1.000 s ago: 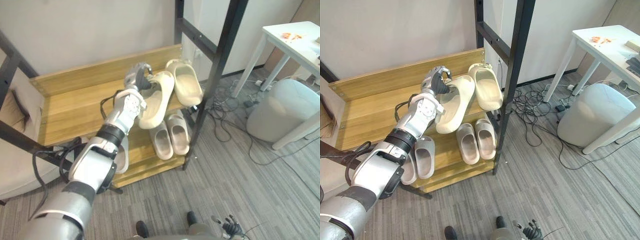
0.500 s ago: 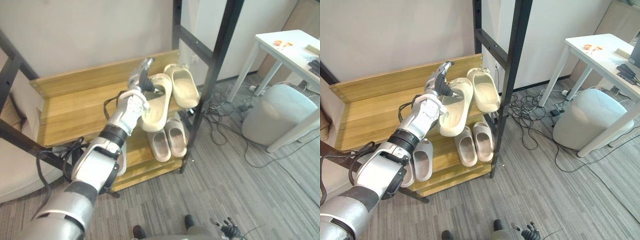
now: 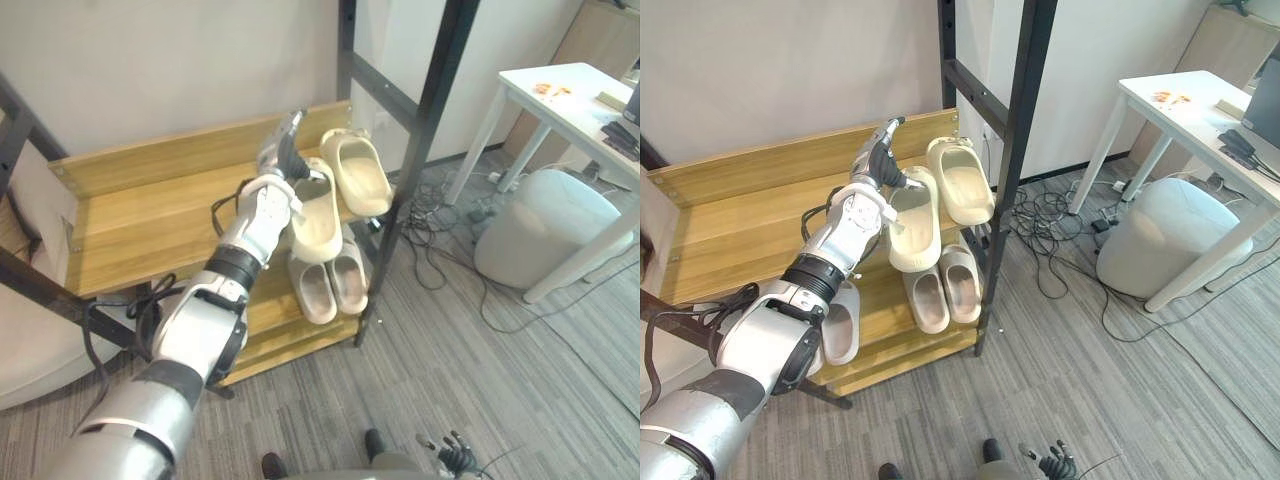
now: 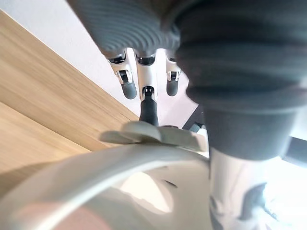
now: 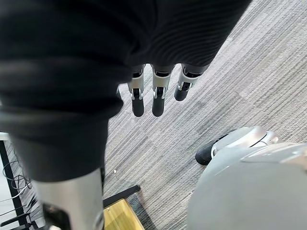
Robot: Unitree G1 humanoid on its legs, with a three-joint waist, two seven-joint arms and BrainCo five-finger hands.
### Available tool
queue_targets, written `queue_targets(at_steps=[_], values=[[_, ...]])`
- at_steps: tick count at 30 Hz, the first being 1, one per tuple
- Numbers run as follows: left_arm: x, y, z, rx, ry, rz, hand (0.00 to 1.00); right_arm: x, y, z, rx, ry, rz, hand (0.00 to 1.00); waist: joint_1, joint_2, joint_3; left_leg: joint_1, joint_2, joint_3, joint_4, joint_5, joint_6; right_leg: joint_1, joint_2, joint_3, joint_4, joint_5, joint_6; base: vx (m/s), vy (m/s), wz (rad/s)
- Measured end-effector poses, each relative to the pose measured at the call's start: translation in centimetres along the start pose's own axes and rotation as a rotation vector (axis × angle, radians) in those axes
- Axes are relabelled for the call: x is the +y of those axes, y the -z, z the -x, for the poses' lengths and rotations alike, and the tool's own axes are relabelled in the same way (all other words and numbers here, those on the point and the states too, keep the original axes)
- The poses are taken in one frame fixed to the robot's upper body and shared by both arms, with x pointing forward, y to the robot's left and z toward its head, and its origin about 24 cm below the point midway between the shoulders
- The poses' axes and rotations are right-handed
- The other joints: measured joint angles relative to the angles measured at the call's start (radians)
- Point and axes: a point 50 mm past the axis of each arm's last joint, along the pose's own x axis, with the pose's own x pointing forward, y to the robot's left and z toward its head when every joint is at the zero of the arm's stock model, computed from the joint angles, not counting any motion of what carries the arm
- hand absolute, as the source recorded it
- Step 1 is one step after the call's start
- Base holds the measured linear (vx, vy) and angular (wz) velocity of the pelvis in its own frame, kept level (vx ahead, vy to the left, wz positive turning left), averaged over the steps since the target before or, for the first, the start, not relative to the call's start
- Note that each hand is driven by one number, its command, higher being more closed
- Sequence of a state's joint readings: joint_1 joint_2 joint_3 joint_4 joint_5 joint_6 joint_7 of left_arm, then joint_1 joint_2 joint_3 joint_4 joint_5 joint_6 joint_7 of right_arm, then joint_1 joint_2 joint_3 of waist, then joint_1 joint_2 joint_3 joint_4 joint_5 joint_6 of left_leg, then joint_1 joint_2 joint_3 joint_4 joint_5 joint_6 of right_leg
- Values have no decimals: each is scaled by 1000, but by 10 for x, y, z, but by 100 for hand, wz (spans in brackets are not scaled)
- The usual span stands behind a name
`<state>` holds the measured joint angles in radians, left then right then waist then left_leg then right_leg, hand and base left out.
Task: Organize the slippers on the shoe rack
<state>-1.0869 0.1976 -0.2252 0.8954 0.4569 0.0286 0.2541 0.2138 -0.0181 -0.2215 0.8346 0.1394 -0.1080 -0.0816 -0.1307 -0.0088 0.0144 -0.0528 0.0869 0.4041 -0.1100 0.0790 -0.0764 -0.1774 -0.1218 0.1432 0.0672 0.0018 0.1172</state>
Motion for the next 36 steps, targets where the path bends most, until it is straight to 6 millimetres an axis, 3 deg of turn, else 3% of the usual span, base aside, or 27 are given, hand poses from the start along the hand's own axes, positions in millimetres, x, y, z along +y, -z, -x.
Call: queue_targets(at_steps=[7, 15, 19, 36], values=[[8, -17, -6, -29, -35, 58, 0, 25, -11, -1, -42, -74, -8, 0, 0, -8, 2, -25, 8, 24, 0, 1, 0, -35, 4, 11, -2, 13, -2, -10, 10, -7], [16, -28, -11, -43, -62, 74, 0, 35, -22, -3, -78, -104, 9, 0, 0, -28, 13, -40, 8, 28, 1, 1, 0, -51, 4, 10, -4, 17, -2, 0, 0, 0], [16, -28, -11, -42, -67, 73, 0, 38, -31, -3, -112, -113, 3, 0, 0, -33, 16, -41, 8, 26, 1, 1, 0, -51, 3, 6, -4, 17, -2, 2, 1, 1], [17, -28, -11, -41, -76, 54, 0, 43, -31, -3, -113, -136, 22, 0, 7, -44, 23, -55, 8, -3, 0, 2, 1, -49, -1, -21, -6, 17, -3, 6, 6, 3]])
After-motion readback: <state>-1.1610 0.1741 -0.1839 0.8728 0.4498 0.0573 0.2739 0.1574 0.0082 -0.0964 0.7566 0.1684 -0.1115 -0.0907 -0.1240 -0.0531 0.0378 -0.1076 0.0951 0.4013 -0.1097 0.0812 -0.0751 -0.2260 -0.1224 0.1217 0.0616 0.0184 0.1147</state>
